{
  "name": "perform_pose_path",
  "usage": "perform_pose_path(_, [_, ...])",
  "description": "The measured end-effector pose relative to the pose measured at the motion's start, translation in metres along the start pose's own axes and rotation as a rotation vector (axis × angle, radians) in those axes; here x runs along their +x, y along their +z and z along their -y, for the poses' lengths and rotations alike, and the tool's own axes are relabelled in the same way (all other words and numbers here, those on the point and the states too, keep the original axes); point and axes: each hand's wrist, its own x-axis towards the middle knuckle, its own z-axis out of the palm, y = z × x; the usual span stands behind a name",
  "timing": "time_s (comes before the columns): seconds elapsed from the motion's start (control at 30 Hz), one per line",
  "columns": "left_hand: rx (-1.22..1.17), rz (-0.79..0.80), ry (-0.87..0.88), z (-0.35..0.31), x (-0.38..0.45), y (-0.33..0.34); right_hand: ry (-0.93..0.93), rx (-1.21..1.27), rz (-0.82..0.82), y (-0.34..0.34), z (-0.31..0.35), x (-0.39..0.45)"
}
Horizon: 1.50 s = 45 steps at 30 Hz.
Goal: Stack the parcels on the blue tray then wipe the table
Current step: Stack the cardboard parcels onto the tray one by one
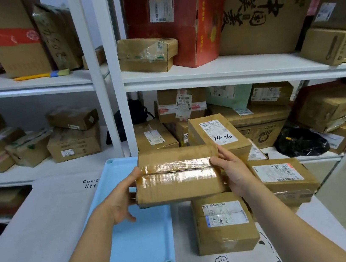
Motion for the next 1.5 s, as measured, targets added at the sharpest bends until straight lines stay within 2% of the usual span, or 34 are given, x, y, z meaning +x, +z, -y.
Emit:
perform_pose_path(0.1, [0.024,-0.019,0.039,0.005,-0.003,-0.001,-0.003,-0.012,0.016,0.006,0.000,-0.002])
perform_pose_path(0.23, [-0.137,-0.091,0.129,0.013,-0.007,-0.004,0.018,0.075,0.042,0.007,-0.005,-0.001])
perform_pose_path(0.4, [-0.333,-0.099,0.212,0.023,-0.004,-0.003,0.213,-0.110,0.322,0.007,-0.012,-0.011])
perform_pose_path(0.5, [-0.412,-0.054,0.230,0.035,0.001,-0.006,0.265,-0.127,0.440,0.009,-0.014,-0.015])
perform_pose_path(0.57, [-0.440,-0.035,0.231,0.041,0.003,-0.012,0.225,-0.105,0.438,0.012,-0.012,-0.016])
perform_pose_path(0.67, [-0.367,-0.036,0.259,0.040,0.003,-0.014,0.075,-0.103,0.343,0.019,-0.008,-0.018])
perform_pose_path(0.73, [-0.305,-0.166,0.281,0.035,0.008,-0.013,-0.053,-0.221,0.247,0.026,-0.005,-0.019])
perform_pose_path(0.83, [-0.183,-0.581,0.324,0.023,0.012,-0.007,-0.236,-0.509,0.092,0.039,-0.001,-0.023])
perform_pose_path(0.9, [-0.160,-0.667,0.398,0.010,0.006,0.002,-0.343,-0.639,0.025,0.049,0.001,-0.027])
perform_pose_path(0.97, [-0.142,-0.545,0.398,-0.003,-0.005,0.016,-0.446,-0.742,-0.003,0.057,0.002,-0.032])
perform_pose_path(1.07, [-0.221,-0.249,0.219,-0.022,-0.019,0.031,-0.624,-0.915,-0.010,0.068,-0.003,-0.036])
perform_pose_path(1.17, [-0.345,-0.133,0.137,-0.024,-0.019,0.033,-0.681,-1.007,0.038,0.072,-0.008,-0.040])
perform_pose_path(1.27, [-0.470,-0.069,0.134,-0.012,-0.013,0.025,-0.539,-0.698,0.085,0.073,0.001,-0.046])
perform_pose_path(1.33, [-0.506,0.016,0.173,0.001,-0.010,0.018,-0.523,-0.430,0.017,0.073,0.008,-0.050])
perform_pose_path(1.4, [-0.553,0.102,0.232,0.014,-0.004,0.011,-0.474,-0.311,-0.043,0.074,0.014,-0.051])
perform_pose_path(1.5, [-0.645,0.207,0.297,0.027,0.001,0.005,-0.386,-0.163,-0.025,0.076,0.017,-0.051])
